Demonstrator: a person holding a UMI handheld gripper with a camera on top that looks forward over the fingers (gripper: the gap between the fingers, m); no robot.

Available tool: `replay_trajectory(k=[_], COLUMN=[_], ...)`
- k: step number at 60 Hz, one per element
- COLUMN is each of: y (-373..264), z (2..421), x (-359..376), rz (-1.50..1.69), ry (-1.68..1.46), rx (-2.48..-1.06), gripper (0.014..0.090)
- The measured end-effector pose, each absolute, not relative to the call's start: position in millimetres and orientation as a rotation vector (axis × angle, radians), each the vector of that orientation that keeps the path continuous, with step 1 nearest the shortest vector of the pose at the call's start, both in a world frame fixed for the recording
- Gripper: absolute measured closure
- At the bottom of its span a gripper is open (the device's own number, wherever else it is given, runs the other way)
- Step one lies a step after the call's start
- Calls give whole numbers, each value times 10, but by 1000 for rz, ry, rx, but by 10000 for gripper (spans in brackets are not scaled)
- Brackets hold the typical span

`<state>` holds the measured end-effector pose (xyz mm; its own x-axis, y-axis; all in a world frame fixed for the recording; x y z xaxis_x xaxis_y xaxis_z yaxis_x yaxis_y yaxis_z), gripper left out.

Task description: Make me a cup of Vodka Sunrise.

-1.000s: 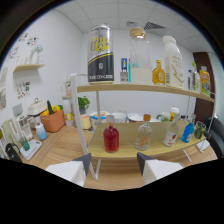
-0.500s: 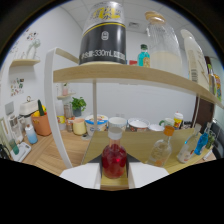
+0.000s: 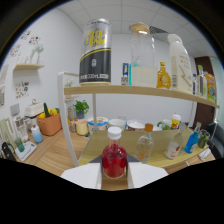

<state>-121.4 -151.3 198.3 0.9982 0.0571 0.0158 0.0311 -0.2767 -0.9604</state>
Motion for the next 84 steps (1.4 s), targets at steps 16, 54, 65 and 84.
replay_trajectory(k=[16,54,65,84], y=[-2060,-2101,-2056,-2101], z=[1749,1899,2061,2259], x=[-778,-525,-432,-156], rz=[89,1202,1575,1884], ry=[5,940,1207,1427], rx=[-1885,-1591,-1302,-898], gripper=[703,702,706,705])
